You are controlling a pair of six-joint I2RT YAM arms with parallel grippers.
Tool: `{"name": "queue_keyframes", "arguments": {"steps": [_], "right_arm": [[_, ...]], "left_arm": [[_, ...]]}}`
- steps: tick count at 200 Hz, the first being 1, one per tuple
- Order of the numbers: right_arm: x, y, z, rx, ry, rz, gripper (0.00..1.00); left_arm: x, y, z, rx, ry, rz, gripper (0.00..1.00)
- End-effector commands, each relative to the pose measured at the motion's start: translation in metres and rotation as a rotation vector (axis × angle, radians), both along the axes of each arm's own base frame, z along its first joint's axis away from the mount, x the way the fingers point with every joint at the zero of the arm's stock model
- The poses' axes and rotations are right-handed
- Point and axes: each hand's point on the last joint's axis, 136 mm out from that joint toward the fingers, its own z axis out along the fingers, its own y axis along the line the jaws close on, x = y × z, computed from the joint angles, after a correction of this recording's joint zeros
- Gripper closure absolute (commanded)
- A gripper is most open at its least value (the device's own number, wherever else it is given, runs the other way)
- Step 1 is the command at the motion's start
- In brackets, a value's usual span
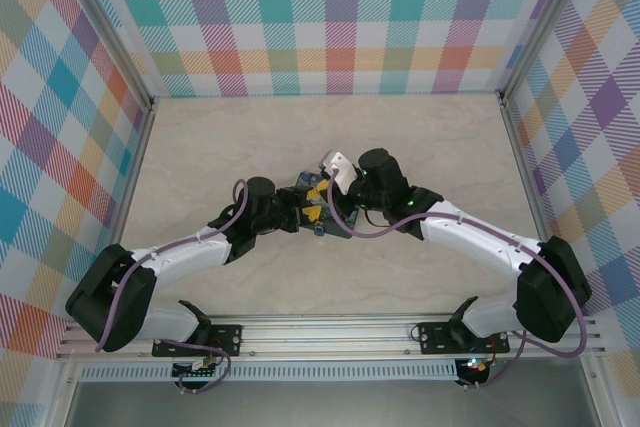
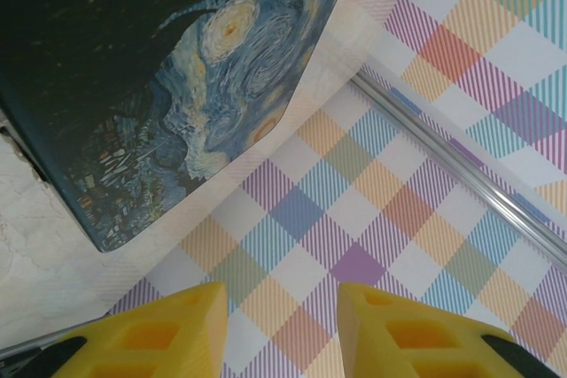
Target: Unlock the padlock with the key
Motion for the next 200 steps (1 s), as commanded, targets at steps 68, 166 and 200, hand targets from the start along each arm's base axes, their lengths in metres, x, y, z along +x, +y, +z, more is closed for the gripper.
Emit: {"name": "queue_keyframes", "arguments": {"steps": [68, 166, 200], "right_arm": [[-0.007, 0.004, -0.008, 0.045, 0.042, -0.001, 1.00], [-0.009, 0.017, -0.018, 0.074, 0.086, 0.002, 1.00], [-0.011, 0.020, -0.022, 0.083, 0.101, 0.004, 1.00]], "left_arm": [[0.004, 0.004, 0.004, -0.102, 0.079, 0.106, 0.58], [0.007, -0.002, 0.011, -0.119, 0.079, 0.097, 0.56], [0.007, -0.002, 0.011, -0.125, 0.082, 0.102, 0.56]]}}
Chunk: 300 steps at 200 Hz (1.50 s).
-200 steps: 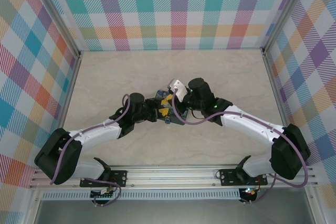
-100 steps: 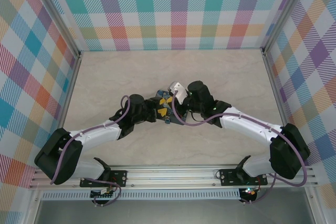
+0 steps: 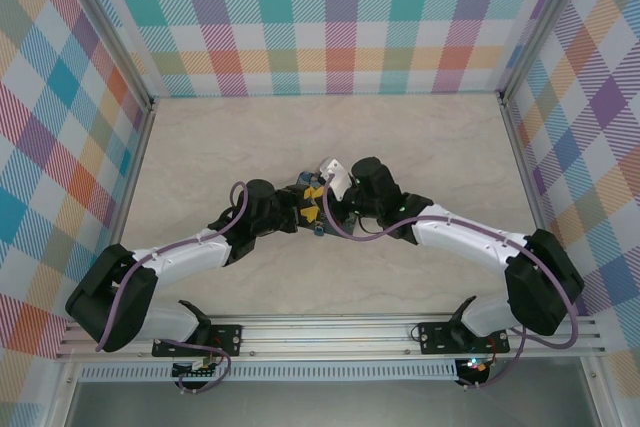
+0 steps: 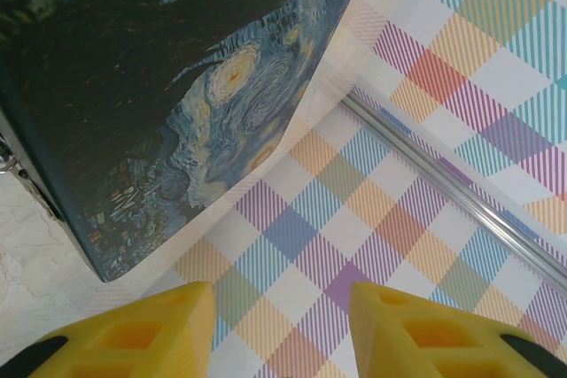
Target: Unlock the padlock with the key
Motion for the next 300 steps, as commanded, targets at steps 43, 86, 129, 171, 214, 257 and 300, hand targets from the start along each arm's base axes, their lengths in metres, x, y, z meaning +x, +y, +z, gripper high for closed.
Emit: {"name": "queue_keyframes", "arguments": {"steps": [43, 86, 129, 171, 214, 257, 300], "right_arm": [[-0.009, 0.010, -0.002, 0.053, 0.031, 0.018, 1.00], [-0.012, 0.009, -0.004, 0.071, 0.053, 0.015, 1.00], [-0.013, 0.003, -0.003, 0.070, 0.046, -0.009, 1.00], [-0.014, -0.002, -0.002, 0.074, 0.045, -0.030, 1.00], [-0.018, -0.008, 0.002, 0.105, 0.061, -0.042, 1.00], [-0.030, -0.029, 0.025, 0.272, 0.237, 0.012, 0.68], [-0.038, -0.052, 0.060, 0.494, 0.445, 0.093, 0.46]], "left_arm": [[0.004, -0.009, 0.019, -0.155, 0.085, 0.063, 0.58], [0.005, -0.009, 0.020, -0.158, 0.080, 0.067, 0.68], [0.004, -0.009, 0.019, -0.152, 0.081, 0.065, 0.80], [0.003, -0.008, 0.015, -0.130, 0.082, 0.063, 0.92], [0.006, 0.002, 0.014, -0.025, 0.023, 0.072, 1.00], [0.032, 0.022, 0.061, 0.323, -0.417, 0.058, 1.00], [0.036, 0.019, 0.124, 0.530, -0.878, -0.014, 1.00]]}}
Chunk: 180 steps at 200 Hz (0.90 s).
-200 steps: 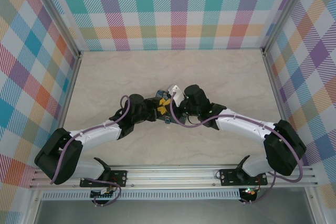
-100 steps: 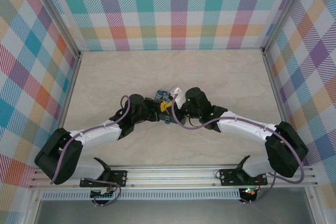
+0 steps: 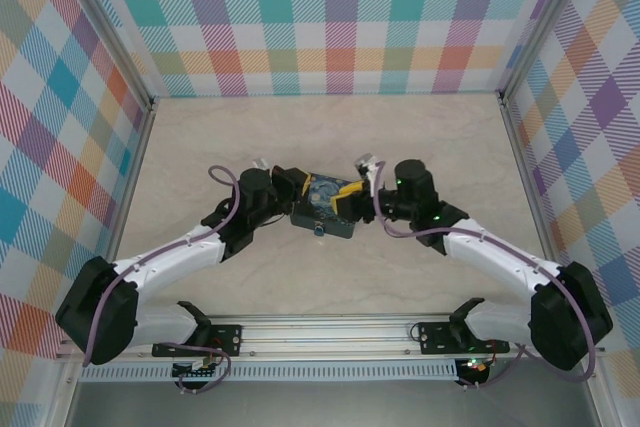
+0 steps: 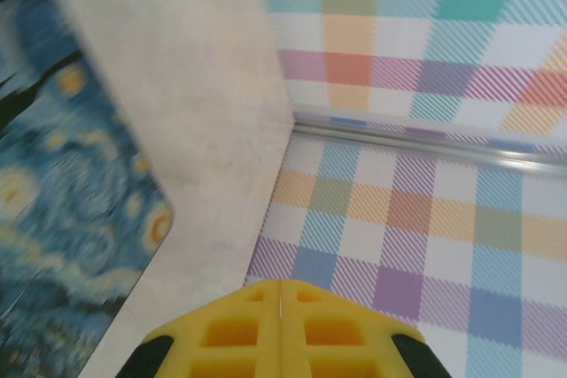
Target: Unlock the padlock with the key
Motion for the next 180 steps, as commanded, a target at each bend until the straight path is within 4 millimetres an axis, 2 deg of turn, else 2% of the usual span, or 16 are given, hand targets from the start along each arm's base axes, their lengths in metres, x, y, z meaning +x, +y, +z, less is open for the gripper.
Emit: {"name": "queue_keyframes", "arguments": {"steps": [1, 22, 44, 57, 82, 115, 180], "right_arm": [[-0.023, 0.003, 0.030, 0.186, 0.129, 0.138, 0.45], [-0.023, 0.004, 0.045, 0.267, 0.188, 0.173, 0.41], [-0.021, 0.005, 0.059, 0.346, 0.201, 0.197, 0.38], [-0.018, 0.004, 0.066, 0.374, 0.181, 0.202, 0.38], [-0.013, 0.003, 0.064, 0.393, 0.165, 0.195, 0.40], [-0.012, 0.006, 0.075, 0.473, 0.126, 0.242, 0.46], [-0.003, 0.015, 0.089, 0.524, 0.069, 0.286, 0.51]], "left_arm": [[0.006, 0.001, 0.052, 0.181, -0.345, -0.039, 1.00], [-0.003, -0.018, 0.079, 0.232, -0.527, -0.158, 1.00], [-0.018, -0.031, 0.095, 0.335, -0.717, -0.277, 1.00], [-0.027, -0.032, 0.104, 0.414, -0.828, -0.316, 1.00], [-0.041, -0.028, 0.123, 0.476, -0.988, -0.317, 1.00], [-0.049, -0.028, 0.137, 0.442, -1.038, -0.323, 1.00], [-0.048, -0.034, 0.141, 0.378, -1.018, -0.333, 1.00]]}}
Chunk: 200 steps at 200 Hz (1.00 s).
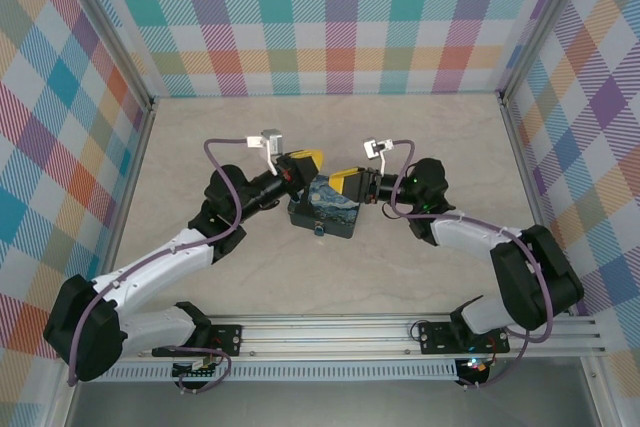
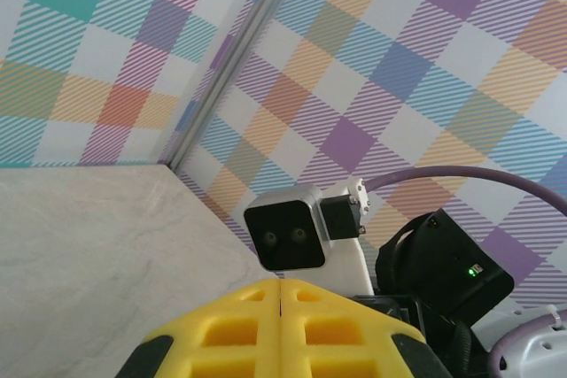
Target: Unlock the padlock with the key
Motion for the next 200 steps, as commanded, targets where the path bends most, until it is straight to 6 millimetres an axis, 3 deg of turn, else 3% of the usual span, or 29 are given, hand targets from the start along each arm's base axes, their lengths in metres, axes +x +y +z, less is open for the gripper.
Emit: {"name": "queue_keyframes", "arguments": {"steps": [1, 166, 200], "right_arm": [[-0.006, 0.001, 0.034, 0.072, -0.123, 0.030, 0.51], [-0.003, 0.022, 0.048, 0.119, -0.161, 0.074, 0.70], [-0.002, 0.023, 0.049, 0.127, -0.161, 0.067, 0.87]], "left_arm": [[-0.003, -0.002, 0.021, -0.040, -0.057, -0.021, 1.00], [0.003, -0.011, 0.013, -0.099, 0.034, -0.064, 1.00], [0.004, -0.012, 0.013, -0.115, 0.046, -0.067, 1.00]]}}
